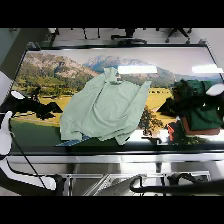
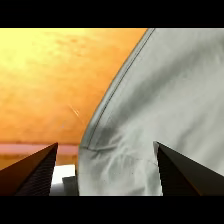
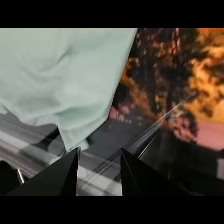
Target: Fold the shirts.
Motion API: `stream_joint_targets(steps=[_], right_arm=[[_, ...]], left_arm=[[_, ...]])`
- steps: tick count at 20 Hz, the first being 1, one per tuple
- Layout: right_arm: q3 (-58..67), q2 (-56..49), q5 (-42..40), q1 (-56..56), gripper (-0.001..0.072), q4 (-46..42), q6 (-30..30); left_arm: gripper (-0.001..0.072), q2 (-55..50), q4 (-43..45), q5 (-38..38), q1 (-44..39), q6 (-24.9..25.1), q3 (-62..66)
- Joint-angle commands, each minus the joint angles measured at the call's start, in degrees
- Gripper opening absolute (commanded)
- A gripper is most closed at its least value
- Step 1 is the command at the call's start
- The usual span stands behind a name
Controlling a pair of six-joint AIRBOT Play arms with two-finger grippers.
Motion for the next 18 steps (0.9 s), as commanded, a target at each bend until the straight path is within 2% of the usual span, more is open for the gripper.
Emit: stream_joint_targets(steps=[1,3,4,5,6,8,11,12,16,18], right_arm=[[-23.9,15.1,-13.0,8.2,0.0297,7.9,3.2],[-32.9,18.4,-23.1,12.6,0.0298,15.4,3.1],[-35.4,18.5,-24.5,13.9,0.0298,17.9,1.7],[-36.7,18.1,-24.4,15.5,0.0298,19.2,-1.9],[-37.0,17.2,-24.4,17.9,0.0298,19.0,-3.1],[-37.0,14.5,-26.5,22.4,0.0298,17.9,-2.1],[-36.9,7.0,-34.3,28.8,0.0302,19.2,-2.3],[-36.7,4.2,-37.2,30.8,0.0306,22.0,-4.0],[-34.1,-3.7,-39.6,34.2,0.0306,40.6,-21.0],[-32.0,-5.4,-39.6,34.3,0.0306,45.4,-26.1]], left_arm=[[0.0668,-7.5,-0.9,-4.1,-3.2,1.6,5.8],[0.0667,-9.9,-0.9,-4.4,-4.9,1.5,8.1],[0.0667,-10.8,-0.9,-5.0,-5.5,1.5,9.3],[0.0617,-11.4,-0.9,-6.0,-5.9,1.5,10.5],[0.0439,-11.8,-0.9,-7.0,-6.1,1.5,11.8],[0.012,-11.9,-1.0,-7.8,-6.1,1.5,14.4],[0.0096,-11.9,-1.0,-9.5,-6.1,1.4,17.3],[0.0024,-11.9,-0.9,-10.0,-6.1,1.4,17.9],[0.0012,-11.9,-0.8,-10.7,-6.0,1.4,18.8],[0.0012,-11.9,-0.8,-10.8,-6.0,1.4,18.8]])
